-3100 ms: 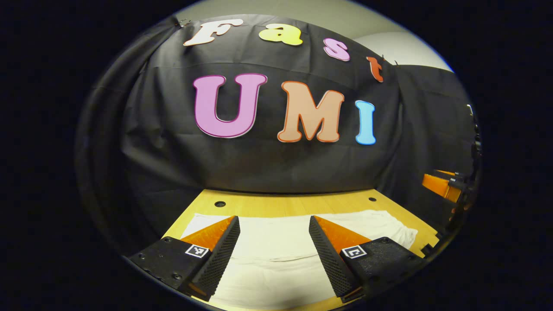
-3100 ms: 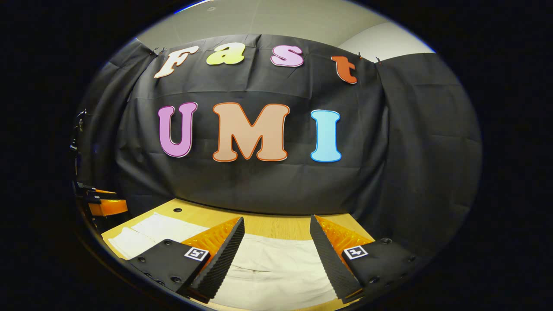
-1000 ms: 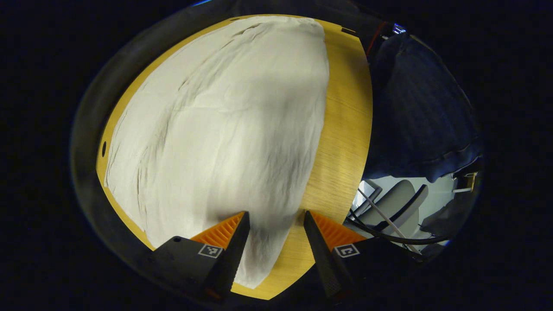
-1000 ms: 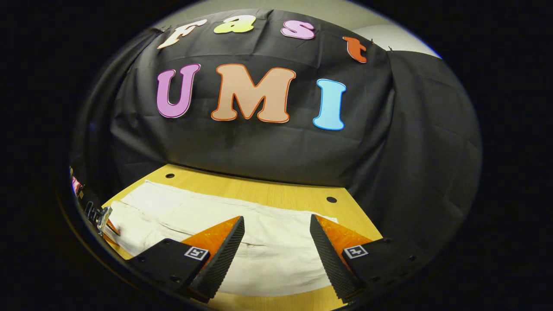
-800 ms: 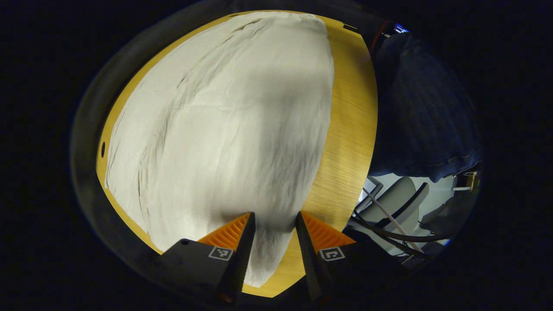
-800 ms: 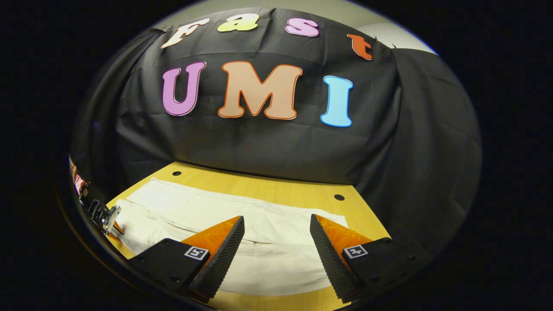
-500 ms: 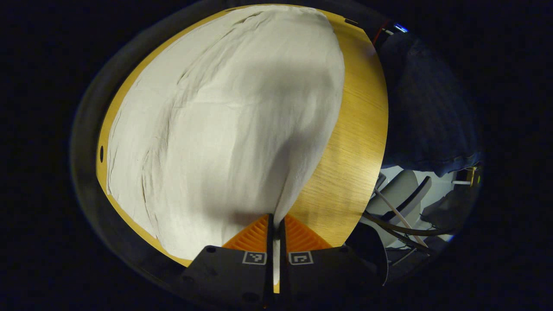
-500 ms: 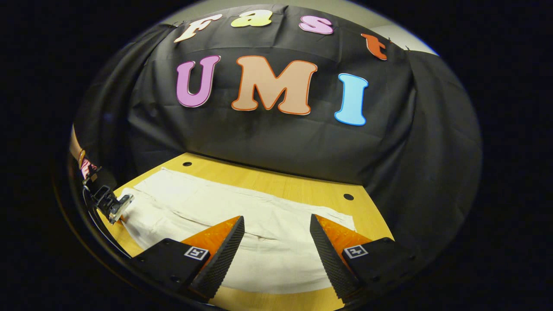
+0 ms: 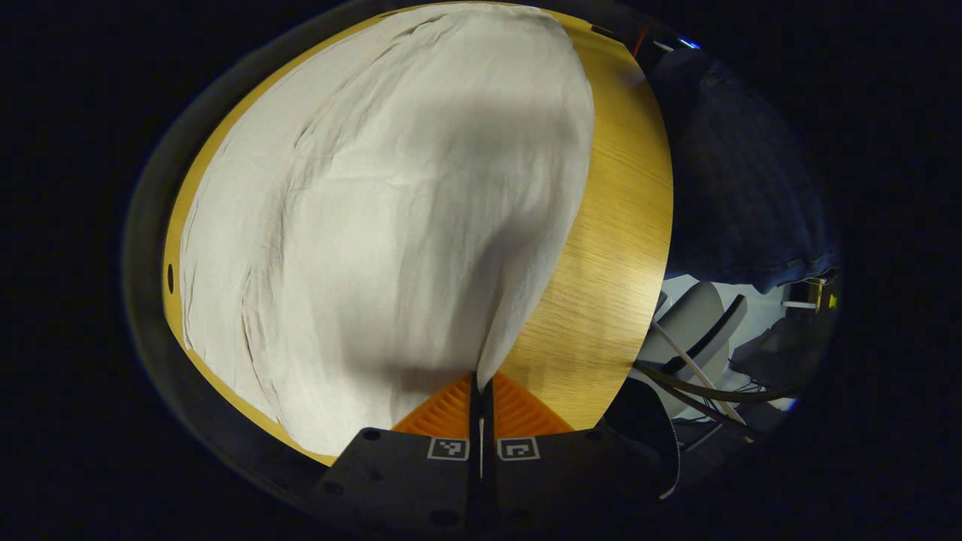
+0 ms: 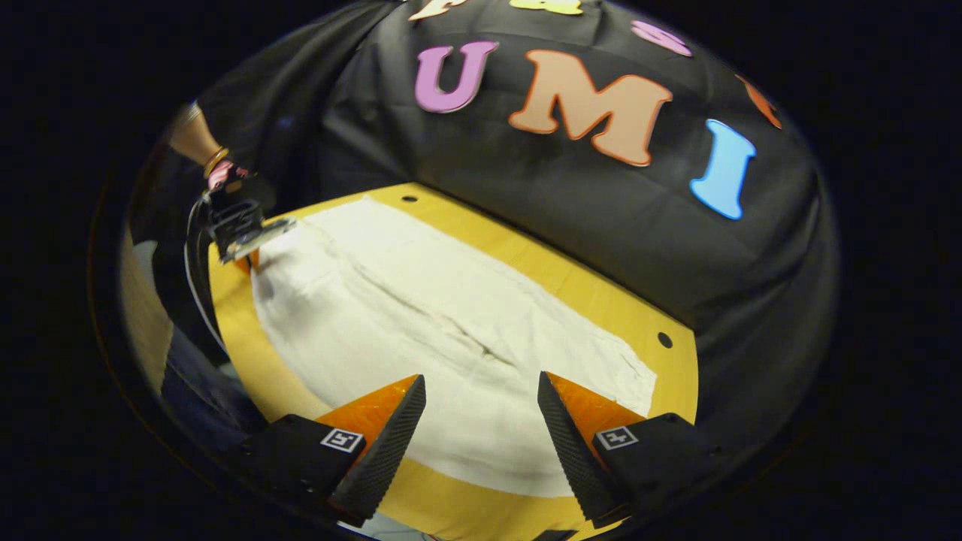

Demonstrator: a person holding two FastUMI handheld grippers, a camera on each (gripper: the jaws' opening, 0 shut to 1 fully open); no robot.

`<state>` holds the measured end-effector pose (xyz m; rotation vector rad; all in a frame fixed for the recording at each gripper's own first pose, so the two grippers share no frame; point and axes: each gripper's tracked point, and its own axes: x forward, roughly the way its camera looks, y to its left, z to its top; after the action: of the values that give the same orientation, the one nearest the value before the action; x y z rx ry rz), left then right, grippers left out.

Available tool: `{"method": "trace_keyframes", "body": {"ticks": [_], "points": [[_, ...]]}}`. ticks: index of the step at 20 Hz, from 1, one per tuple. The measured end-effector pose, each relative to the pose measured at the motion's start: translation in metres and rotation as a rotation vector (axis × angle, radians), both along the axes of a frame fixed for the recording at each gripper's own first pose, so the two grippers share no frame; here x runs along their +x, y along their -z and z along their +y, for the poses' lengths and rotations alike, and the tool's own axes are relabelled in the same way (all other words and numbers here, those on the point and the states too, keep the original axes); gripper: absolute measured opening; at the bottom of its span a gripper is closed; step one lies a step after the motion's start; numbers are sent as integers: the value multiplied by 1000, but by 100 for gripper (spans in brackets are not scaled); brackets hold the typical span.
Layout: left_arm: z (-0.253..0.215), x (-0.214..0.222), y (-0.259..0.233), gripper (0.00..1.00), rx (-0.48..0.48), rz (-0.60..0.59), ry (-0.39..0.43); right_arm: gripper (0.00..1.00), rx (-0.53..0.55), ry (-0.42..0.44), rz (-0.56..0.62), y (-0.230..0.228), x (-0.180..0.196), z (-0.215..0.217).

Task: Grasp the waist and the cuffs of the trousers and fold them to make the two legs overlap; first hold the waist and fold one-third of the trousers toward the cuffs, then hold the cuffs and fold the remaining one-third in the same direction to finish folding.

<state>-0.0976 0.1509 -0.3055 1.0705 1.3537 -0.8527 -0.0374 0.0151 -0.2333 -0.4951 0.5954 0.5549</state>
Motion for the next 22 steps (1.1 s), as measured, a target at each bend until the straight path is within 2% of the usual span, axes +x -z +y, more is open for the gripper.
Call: {"method": "trace_keyframes", "body": {"ticks": [5, 8, 10, 13, 14, 20, 21, 22], "points": [[-4, 1, 1, 0, 21, -19, 14, 96, -232, -245, 266, 68, -41, -28], [-7, 3, 2, 0, 27, -28, 4, 96, -360, -332, 360, 99, -50, -57], [-7, 3, 3, 0, 33, -36, 4, 98, -422, -346, 409, 115, -46, -76], [-7, 5, 3, 0, 38, -44, -3, 95, -460, -341, 477, 133, -39, -90], [-6, 4, 3, 0, 38, -46, -7, 98, -469, -340, 494, 137, -37, -93], [-7, 5, 3, 0, 37, -53, -22, 74, -463, -341, 576, 145, -40, -94], [-7, 5, 3, 0, 38, -51, -21, 75, -466, -335, 582, 146, -40, -95], [-7, 5, 3, 0, 37, -48, -21, 70, -464, -335, 580, 146, -40, -95]]}}
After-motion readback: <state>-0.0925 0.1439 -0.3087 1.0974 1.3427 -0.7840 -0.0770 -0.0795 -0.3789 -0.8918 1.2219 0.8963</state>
